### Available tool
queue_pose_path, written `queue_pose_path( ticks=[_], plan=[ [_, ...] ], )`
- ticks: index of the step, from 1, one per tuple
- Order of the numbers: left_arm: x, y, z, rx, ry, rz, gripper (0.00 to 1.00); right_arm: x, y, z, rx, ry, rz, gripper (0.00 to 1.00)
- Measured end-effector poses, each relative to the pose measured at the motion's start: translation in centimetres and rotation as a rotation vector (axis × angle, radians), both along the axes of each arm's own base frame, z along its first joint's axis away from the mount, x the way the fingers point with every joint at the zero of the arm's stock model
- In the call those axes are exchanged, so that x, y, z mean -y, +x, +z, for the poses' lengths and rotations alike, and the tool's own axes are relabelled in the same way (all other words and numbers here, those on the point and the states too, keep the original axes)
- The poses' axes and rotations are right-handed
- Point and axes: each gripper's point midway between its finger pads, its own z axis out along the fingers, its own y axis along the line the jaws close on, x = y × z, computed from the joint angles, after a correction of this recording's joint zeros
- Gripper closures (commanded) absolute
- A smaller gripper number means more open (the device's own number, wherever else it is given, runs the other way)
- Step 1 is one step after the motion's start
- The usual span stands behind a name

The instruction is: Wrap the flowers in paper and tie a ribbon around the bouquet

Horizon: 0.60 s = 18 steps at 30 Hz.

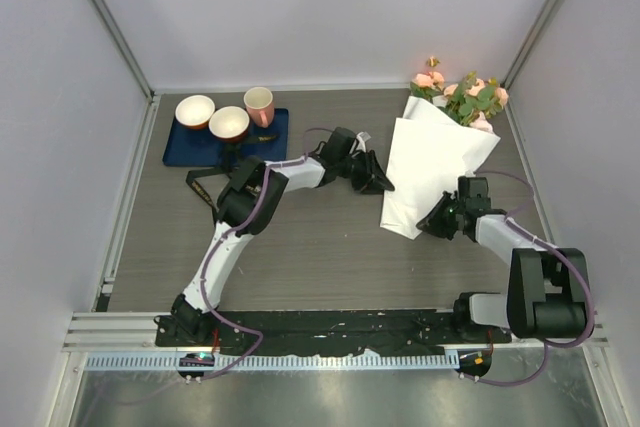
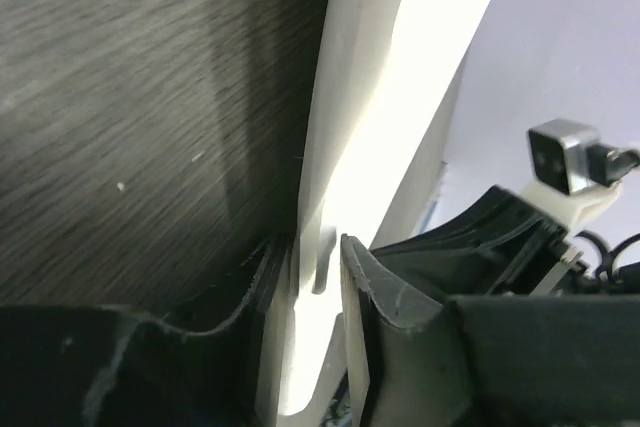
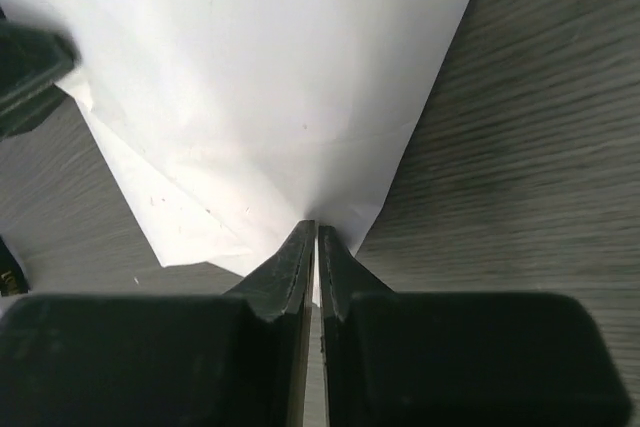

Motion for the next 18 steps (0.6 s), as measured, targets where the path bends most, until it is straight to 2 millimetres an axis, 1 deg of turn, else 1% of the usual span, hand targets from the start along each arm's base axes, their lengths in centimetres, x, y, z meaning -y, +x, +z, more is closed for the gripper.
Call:
queue_pose_path(
  ticks=[1, 3, 5, 7, 8, 11, 12, 13, 15, 16, 18],
  plan=[
    [0.0, 0.0, 0.5, 0.024, 0.0, -0.013, 0.57, 0.4, 0.4, 0.0, 0.005, -0.003, -0.014, 0.87],
    [-0.3, -0.1, 1.0, 0.045, 0.014, -0.023, 0.53, 1.1, 1.0, 0.2, 0.014, -0.02, -0.029, 0.85],
    [-1.1, -0.1, 1.5, 0.072, 0.054, -0.023, 0.51, 1.5, 1.5, 0.8, 0.026, -0.04, -0.025, 0.84],
    [-2.5, -0.3, 2.0, 0.08, 0.096, -0.017, 0.49, 1.7, 2.5, 1.8, 0.059, -0.056, -0.013, 0.82],
    [-3.7, -0.4, 2.5, 0.086, 0.125, -0.013, 0.48, 1.8, 3.0, 2.3, 0.077, -0.062, -0.006, 0.8],
    [-7.0, -1.0, 4.9, 0.113, 0.173, 0.005, 0.47, 1.8, 4.4, 4.1, 0.126, -0.077, 0.021, 0.66],
    [-8.4, -1.3, 6.2, 0.135, 0.184, 0.016, 0.46, 1.7, 4.7, 4.7, 0.139, -0.085, 0.03, 0.61],
    [-10.0, -1.8, 7.8, 0.157, 0.193, 0.035, 0.46, 1.7, 4.9, 5.3, 0.153, -0.1, 0.041, 0.5],
    [-13.4, -3.2, 11.3, 0.21, 0.201, 0.072, 0.45, 1.2, 5.5, 7.0, 0.195, -0.13, 0.075, 0.42],
    [-15.3, -3.9, 13.3, 0.25, 0.197, 0.101, 0.44, 0.6, 5.8, 7.9, 0.222, -0.141, 0.097, 0.37],
    [-18.6, -5.4, 16.4, 0.317, 0.198, 0.157, 0.41, -0.9, 6.3, 9.7, 0.272, -0.152, 0.147, 0.34]
  ],
)
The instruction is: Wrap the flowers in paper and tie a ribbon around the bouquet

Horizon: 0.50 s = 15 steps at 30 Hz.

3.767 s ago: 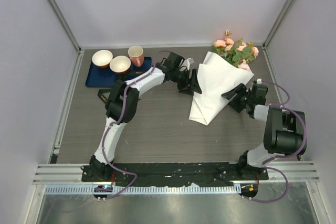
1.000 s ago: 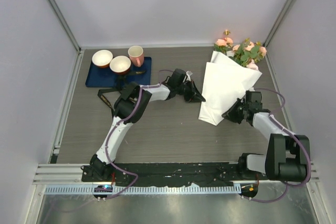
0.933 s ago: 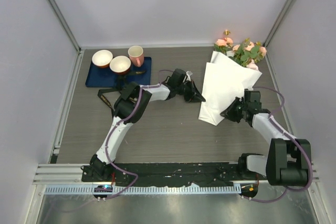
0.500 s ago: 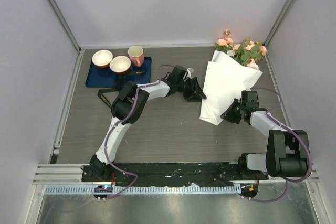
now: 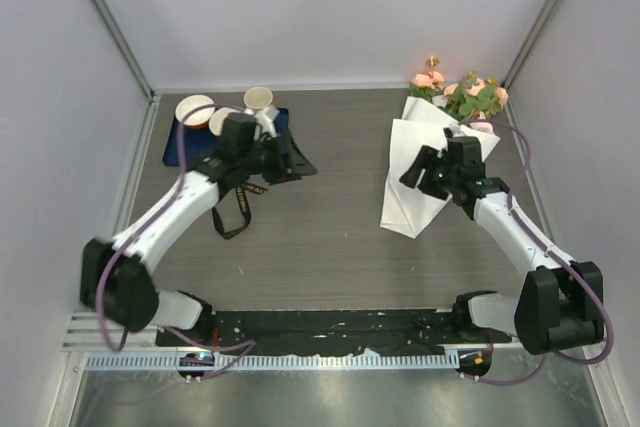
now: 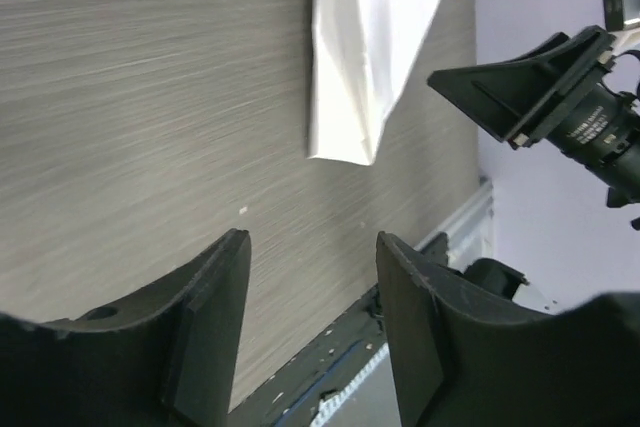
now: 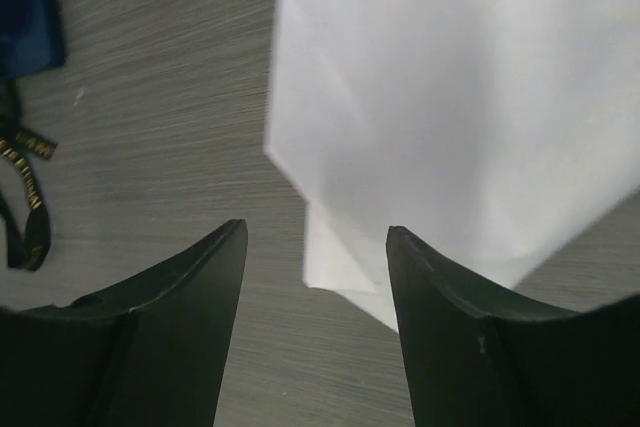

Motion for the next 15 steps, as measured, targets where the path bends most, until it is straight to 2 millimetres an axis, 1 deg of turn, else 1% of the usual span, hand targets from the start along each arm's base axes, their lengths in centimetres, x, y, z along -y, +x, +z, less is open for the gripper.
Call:
queue_pose_path(
  ticks=[1, 2, 3, 4, 5, 6, 7, 8, 9, 10, 11, 12, 13, 14, 15],
  plan=[
    [-2.0, -0.8, 1.5, 0.043, 0.004, 0.041, 0.38, -1.1, 0.3, 1.0, 0.026, -0.005, 0.032, 0.31],
    [-4.3, -1.7, 2.4, 0.075, 0.023, 0.098, 0.37, -2.6, 0.5, 1.9, 0.049, -0.006, 0.075, 0.3],
    [-6.0, -2.5, 2.9, 0.092, 0.038, 0.143, 0.34, -4.5, 0.7, 2.7, 0.072, -0.013, 0.123, 0.29],
    [-7.9, -3.1, 2.9, 0.098, 0.059, 0.199, 0.17, -6.4, 0.9, 3.4, 0.09, -0.009, 0.173, 0.28],
    [-9.6, -3.9, 2.5, 0.092, 0.081, 0.251, 0.16, -8.0, 1.0, 3.9, 0.102, -0.009, 0.212, 0.27],
    [-11.3, -4.7, 1.5, 0.07, 0.107, 0.305, 0.16, -10.2, 1.0, 4.2, 0.11, -0.009, 0.263, 0.26],
    [-12.9, -5.6, 0.2, 0.026, 0.133, 0.359, 0.15, -12.4, 1.1, 4.5, 0.118, -0.01, 0.312, 0.26],
    [-14.1, -6.4, -0.9, -0.012, 0.155, 0.402, 0.14, -14.7, 1.1, 4.6, 0.121, -0.008, 0.361, 0.24],
    [-15.8, -7.4, -2.7, -0.065, 0.188, 0.465, 0.14, -17.4, 1.2, 4.6, 0.125, 0.001, 0.416, 0.24],
    [-17.2, -8.4, -4.0, -0.116, 0.215, 0.523, 0.14, -19.2, 1.3, 4.5, 0.127, 0.007, 0.448, 0.23],
    [-18.3, -9.1, -4.7, -0.143, 0.234, 0.569, 0.13, -21.5, 1.1, 4.1, 0.122, 0.014, 0.491, 0.24],
    [-19.4, -9.9, -5.3, -0.167, 0.25, 0.623, 0.03, -23.6, 1.1, 3.4, 0.114, 0.021, 0.525, 0.23],
    [-20.4, -10.5, -5.4, -0.18, 0.262, 0.673, 0.0, -25.6, 1.9, 2.8, 0.107, 0.026, 0.541, 0.24],
    [-21.1, -10.9, -5.2, -0.17, 0.27, 0.709, 0.0, -27.6, 1.8, 2.1, 0.104, 0.031, 0.57, 0.24],
    [-21.6, -10.9, -4.9, -0.155, 0.268, 0.735, 0.0, -29.3, 2.0, 1.1, 0.087, 0.028, 0.588, 0.24]
  ],
)
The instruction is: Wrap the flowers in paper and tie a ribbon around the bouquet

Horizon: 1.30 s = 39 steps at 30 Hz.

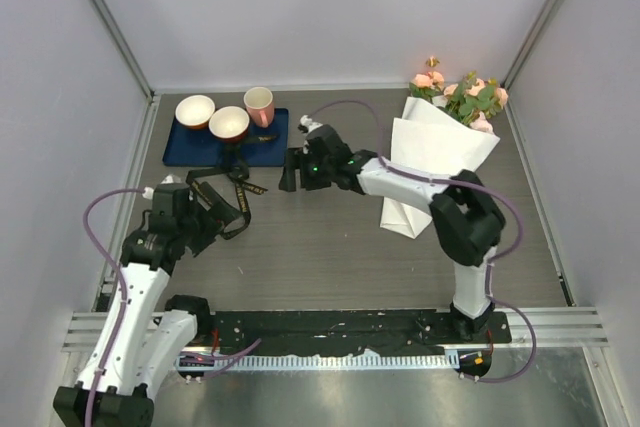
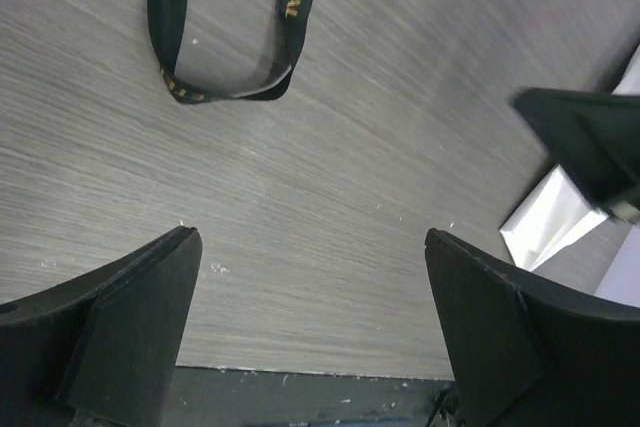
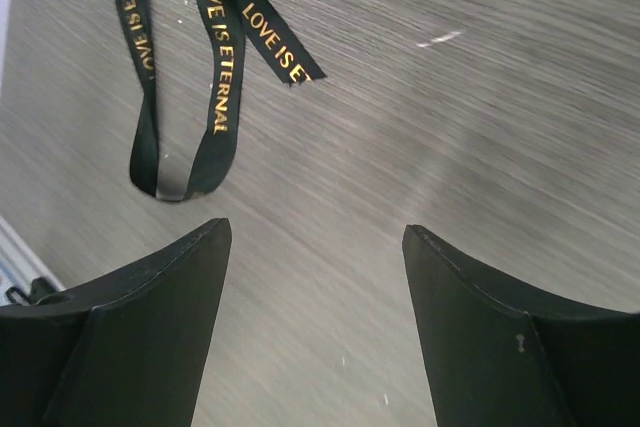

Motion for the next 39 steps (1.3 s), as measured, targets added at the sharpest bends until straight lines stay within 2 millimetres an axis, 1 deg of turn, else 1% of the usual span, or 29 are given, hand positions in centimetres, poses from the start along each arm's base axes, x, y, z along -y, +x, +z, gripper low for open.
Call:
queue_pose_path(
  ticks=[1, 2, 4, 5, 6, 7, 8, 10, 11, 13, 15, 16, 19, 20, 22, 25, 26, 27, 28, 29, 30, 31, 32, 33, 34, 35, 36, 38, 39],
  plan=[
    [-0.3, 0.1, 0.3, 0.015, 0.007, 0.013, 0.0, -1.6, 0.1, -1.1, -0.014, -0.006, 0.015, 0.24],
    [-0.3, 0.1, 0.4, 0.023, 0.009, 0.013, 0.0, -2.6, 0.2, -2.2, -0.026, -0.013, 0.023, 0.24],
    [0.0, 0.5, 0.0, 0.007, 0.015, -0.02, 0.0, -3.8, -0.4, -4.1, -0.053, -0.048, 0.032, 0.23],
    [0.1, 0.7, -0.6, -0.017, 0.023, -0.036, 0.0, -4.1, -0.7, -4.9, -0.061, -0.067, 0.033, 0.24],
    [0.1, 0.9, -1.5, -0.063, 0.036, -0.055, 0.0, -4.2, -1.0, -5.3, -0.07, -0.081, 0.037, 0.23],
    [0.1, 1.0, -2.6, -0.116, 0.049, -0.07, 0.0, -4.5, -1.4, -5.6, -0.077, -0.09, 0.045, 0.24],
    [0.1, 1.3, -3.5, -0.159, 0.064, -0.086, 0.08, -4.9, -1.6, -5.6, -0.079, -0.087, 0.057, 0.24],
    [-0.1, 1.7, -5.7, -0.244, 0.088, -0.1, 0.19, -5.9, -1.8, -5.2, -0.084, -0.067, 0.076, 0.26],
    [-0.4, 1.6, -6.7, -0.293, 0.093, -0.086, 0.23, -6.7, -2.0, -4.9, -0.093, -0.044, 0.092, 0.26],
    [-0.8, 1.8, -7.2, -0.301, 0.07, -0.034, 0.24, -8.3, -2.1, -4.7, -0.113, -0.002, 0.099, 0.25],
    [-1.2, 2.1, -6.6, -0.222, 0.022, 0.052, 0.2, -9.9, -2.2, -5.1, -0.126, 0.016, 0.094, 0.25],
    [-1.3, 1.9, -6.1, -0.166, -0.001, 0.089, 0.18, -10.7, -1.9, -5.6, -0.123, 0.017, 0.081, 0.25],
    [-1.7, 0.7, -4.4, -0.031, -0.053, 0.19, 0.13, -12.7, -1.6, -7.6, -0.098, -0.035, 0.041, 0.24],
    [-2.2, 0.4, -3.3, 0.024, -0.059, 0.232, 0.11, -13.6, -1.3, -8.2, -0.073, -0.05, 0.027, 0.23],
    [-3.3, -0.1, -1.9, 0.09, -0.05, 0.297, 0.1, -15.4, -0.8, -7.7, 0.0, -0.078, 0.004, 0.23],
    [-4.8, -0.9, -0.4, 0.106, 0.001, 0.363, 0.0, -16.4, -0.3, -8.5, 0.086, -0.173, -0.037, 0.24],
    [-5.3, -1.1, -0.1, 0.099, 0.025, 0.384, 0.0, -16.9, -0.1, -8.6, 0.113, -0.195, -0.047, 0.26],
    [-5.9, -1.2, 0.2, 0.095, 0.049, 0.403, 0.0, -17.1, 0.0, -8.7, 0.138, -0.221, -0.053, 0.32],
    [-6.4, -1.4, 0.5, 0.093, 0.071, 0.423, 0.0, -17.2, 0.0, -8.9, 0.159, -0.248, -0.055, 0.36],
    [-6.9, -1.6, 0.8, 0.091, 0.091, 0.441, 0.0, -17.2, 0.0, -9.0, 0.173, -0.269, -0.058, 0.38],
    [-7.5, -1.9, 1.2, 0.089, 0.118, 0.466, 0.0, -16.9, 0.1, -9.2, 0.188, -0.295, -0.064, 0.48],
    [-8.2, -2.2, 1.8, 0.092, 0.144, 0.495, 0.0, -16.7, 0.2, -9.3, 0.205, -0.321, -0.07, 0.55],
    [-8.7, -2.3, 2.5, 0.099, 0.163, 0.514, 0.0, -16.3, 0.2, -9.4, 0.218, -0.347, -0.069, 0.59],
    [-9.0, -2.2, 3.0, 0.109, 0.174, 0.526, 0.0, -16.0, 0.2, -9.6, 0.229, -0.368, -0.073, 0.77],
    [-9.3, -2.0, 3.7, 0.119, 0.187, 0.535, 0.0, -15.5, 0.4, -9.7, 0.242, -0.393, -0.08, 0.84],
    [-9.5, -1.8, 3.9, 0.121, 0.197, 0.534, 0.0, -15.2, 0.4, -9.8, 0.254, -0.41, -0.078, 0.94],
    [-9.5, -1.6, 4.1, 0.115, 0.204, 0.529, 0.0, -14.7, 0.4, -9.9, 0.264, -0.427, -0.087, 1.0],
    [-9.4, -0.9, 3.8, 0.079, 0.216, 0.516, 0.0, -13.6, 0.0, -9.8, 0.266, -0.444, -0.084, 1.0],
    [-9.2, -0.3, 3.4, 0.048, 0.221, 0.502, 0.0, -12.6, -0.6, -9.9, 0.258, -0.458, -0.078, 1.0]
  ],
)
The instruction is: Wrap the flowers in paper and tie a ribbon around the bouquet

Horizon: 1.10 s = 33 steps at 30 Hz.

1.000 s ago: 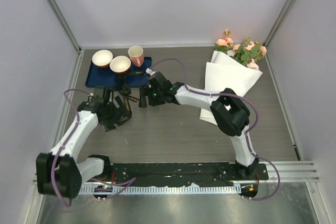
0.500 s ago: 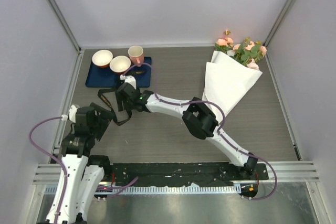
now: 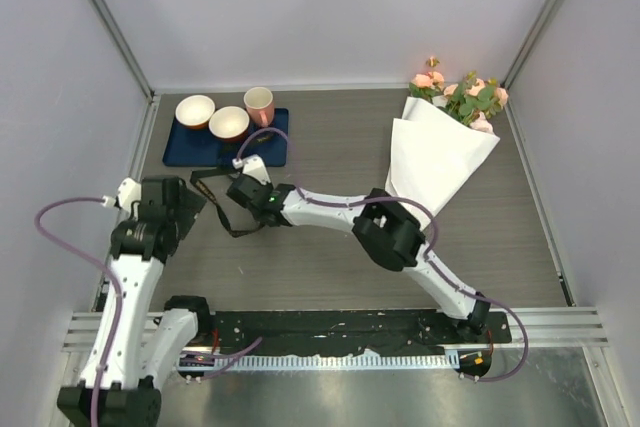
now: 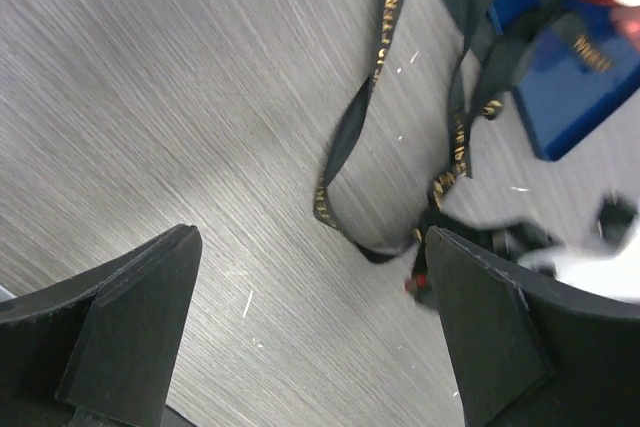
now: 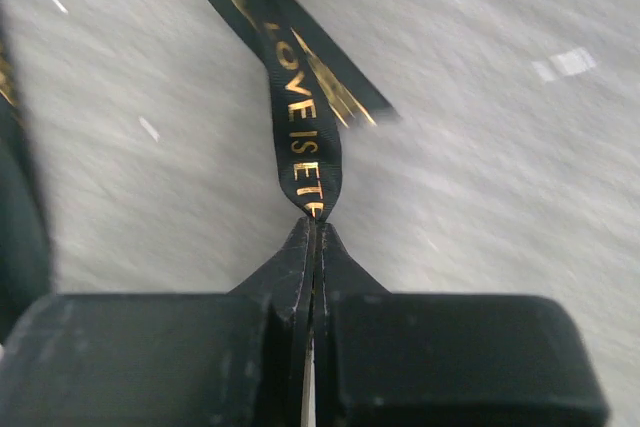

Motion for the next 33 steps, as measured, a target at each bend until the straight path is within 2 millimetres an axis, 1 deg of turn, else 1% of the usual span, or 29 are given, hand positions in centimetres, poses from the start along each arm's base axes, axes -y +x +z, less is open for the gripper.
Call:
queue_pose_path(
  ticks=[1, 2, 3, 5, 8, 9, 10, 11, 12, 13, 14, 17, 18, 20, 22, 24, 26, 27, 28, 30, 31, 33],
  plan=[
    [0.3, 0.6, -0.6, -0.037, -0.01, -0.014, 0.0, 1.4, -0.7, 0.0, -0.011, -0.019, 0.0, 1.0],
    [0.6, 1.2, -1.3, -0.075, -0.025, -0.024, 0.0, 3.2, -1.8, -0.2, -0.03, -0.046, 0.002, 1.0],
    [0.7, 1.7, -2.0, -0.107, -0.039, -0.031, 0.01, 5.1, -2.8, 0.1, -0.045, -0.061, 0.0, 1.0],
    [1.0, 2.8, -3.6, -0.17, -0.06, -0.045, 0.0, 9.5, -5.5, 0.1, -0.099, -0.114, -0.005, 1.0],
    [1.3, 4.6, -6.3, -0.234, -0.084, -0.067, 0.0, 16.6, -10.3, 0.6, -0.183, -0.124, -0.028, 0.99],
    [1.3, 5.1, -7.2, -0.252, -0.093, -0.072, 0.0, 18.2, -11.7, 1.0, -0.209, -0.103, -0.031, 0.82],
    [1.5, 5.8, -8.4, -0.272, -0.109, -0.083, 0.0, 19.4, -12.9, 1.4, -0.233, -0.074, -0.033, 0.66],
    [1.6, 6.1, -9.1, -0.282, -0.12, -0.087, 0.02, 20.1, -13.9, 1.8, -0.256, -0.038, -0.03, 0.53],
    [2.1, 6.6, -10.1, -0.302, -0.146, -0.108, 0.03, 20.4, -14.5, 2.2, -0.268, -0.006, -0.033, 0.36],
    [2.7, 7.1, -10.9, -0.317, -0.174, -0.131, 0.04, 20.6, -15.0, 2.8, -0.276, 0.024, -0.024, 0.32],
    [3.2, 7.5, -11.6, -0.327, -0.195, -0.152, 0.04, 20.5, -15.1, 3.3, -0.277, 0.047, -0.026, 0.31],
    [5.2, 8.3, -13.6, -0.362, -0.251, -0.234, 0.04, 19.8, -14.0, 5.1, -0.255, 0.091, 0.004, 0.26],
    [5.9, 8.4, -13.7, -0.358, -0.261, -0.263, 0.01, 19.6, -13.0, 5.7, -0.243, 0.091, 0.011, 0.26],
    [7.3, 8.6, -13.8, -0.342, -0.268, -0.314, 0.0, 18.9, -10.3, 6.8, -0.206, 0.093, 0.012, 0.25],
    [8.4, 8.8, -13.6, -0.328, -0.267, -0.351, 0.0, 17.6, -6.5, 8.2, -0.159, 0.083, 0.023, 0.24],
    [9.4, 9.1, -13.6, -0.315, -0.271, -0.379, 0.0, 16.2, -3.1, 8.6, -0.117, 0.065, 0.048, 0.24],
    [10.5, 9.3, -14.0, -0.325, -0.269, -0.406, 0.07, 14.9, -0.3, 8.2, -0.09, 0.024, 0.082, 0.23],
    [10.9, 9.3, -14.3, -0.337, -0.267, -0.413, 0.1, 14.2, 0.6, 7.7, -0.081, 0.011, 0.1, 0.23],
    [11.3, 9.4, -14.7, -0.357, -0.264, -0.419, 0.17, 13.2, 1.5, 7.1, -0.071, -0.002, 0.126, 0.23],
    [12.2, 10.4, -14.7, -0.351, -0.269, -0.424, 0.22, 12.0, 2.3, 5.1, -0.076, -0.042, 0.172, 0.24],
    [12.7, 10.9, -14.8, -0.349, -0.273, -0.426, 0.3, 11.7, 2.4, 4.2, -0.08, -0.06, 0.185, 0.24],
    [13.1, 11.6, -14.9, -0.346, -0.282, -0.42, 0.41, 11.3, 2.4, 2.0, -0.094, -0.105, 0.214, 0.26]
  ],
)
